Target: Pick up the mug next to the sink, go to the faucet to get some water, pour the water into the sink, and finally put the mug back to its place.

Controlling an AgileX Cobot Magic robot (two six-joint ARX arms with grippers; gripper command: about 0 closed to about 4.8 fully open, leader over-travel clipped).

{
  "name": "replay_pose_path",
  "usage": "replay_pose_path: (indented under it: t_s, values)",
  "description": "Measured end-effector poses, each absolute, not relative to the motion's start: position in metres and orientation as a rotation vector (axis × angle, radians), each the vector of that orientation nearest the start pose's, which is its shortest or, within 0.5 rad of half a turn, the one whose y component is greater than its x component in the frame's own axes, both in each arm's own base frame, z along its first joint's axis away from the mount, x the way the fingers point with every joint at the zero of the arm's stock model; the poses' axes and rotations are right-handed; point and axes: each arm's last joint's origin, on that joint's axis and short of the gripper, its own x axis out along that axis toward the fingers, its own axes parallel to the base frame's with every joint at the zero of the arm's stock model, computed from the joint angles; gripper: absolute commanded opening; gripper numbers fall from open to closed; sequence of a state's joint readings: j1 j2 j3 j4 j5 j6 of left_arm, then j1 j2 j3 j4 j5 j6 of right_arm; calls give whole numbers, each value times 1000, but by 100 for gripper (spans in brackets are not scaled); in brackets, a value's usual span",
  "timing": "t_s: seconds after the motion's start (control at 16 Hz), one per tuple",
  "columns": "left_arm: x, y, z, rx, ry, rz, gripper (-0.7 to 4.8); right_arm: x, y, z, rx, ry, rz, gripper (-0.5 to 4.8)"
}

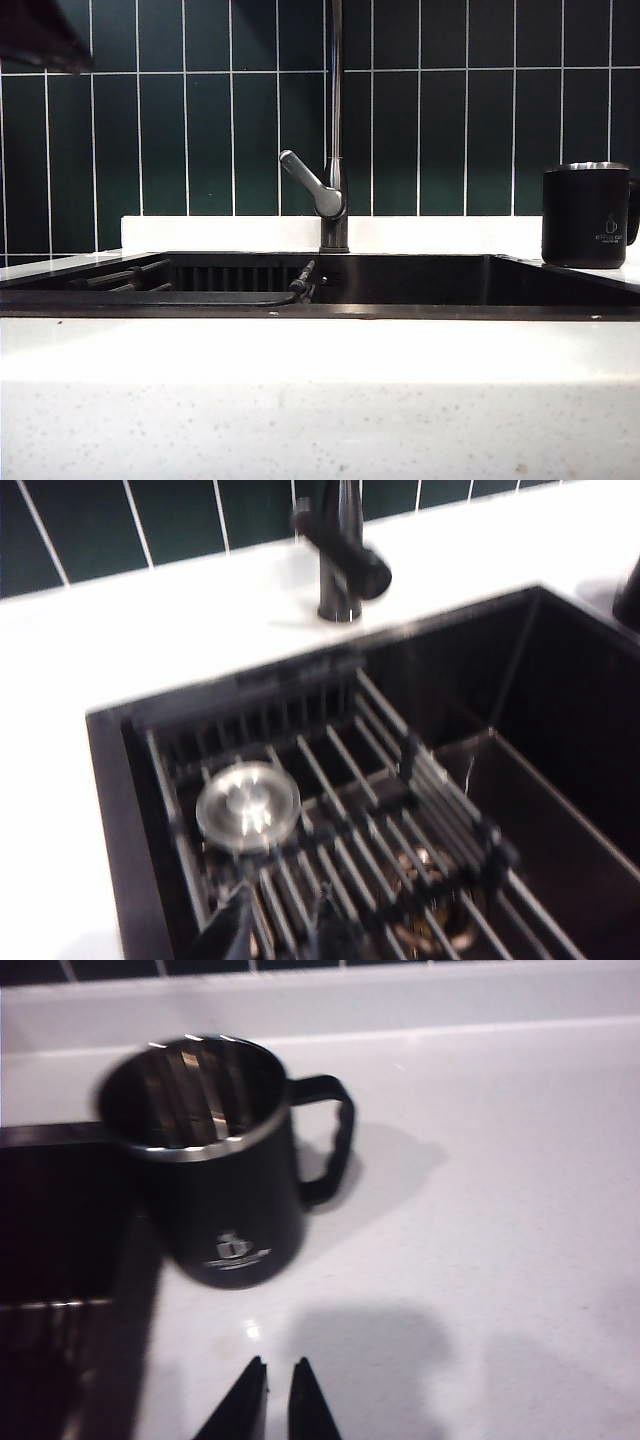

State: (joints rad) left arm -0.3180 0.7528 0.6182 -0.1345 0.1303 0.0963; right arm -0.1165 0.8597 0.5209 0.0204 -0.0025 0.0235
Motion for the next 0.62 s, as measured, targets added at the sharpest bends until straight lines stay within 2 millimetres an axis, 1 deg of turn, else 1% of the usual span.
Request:
replay_pose_path:
  t_s: [0.19,0.31,0.44,0.62]
  values:
    - [148,-53,272,122,279,-459,79,169,-12,253,38,287,-74,48]
    - [139,-50,260,126,316,-460,77,156,-6,255,32,261,-37,48]
    - [128,-46,249,127,337,-460,50,146,-1,258,29,224,-11,48]
    - [114,-42,236,124,327,-460,47,130,6,261,23,198,46,48]
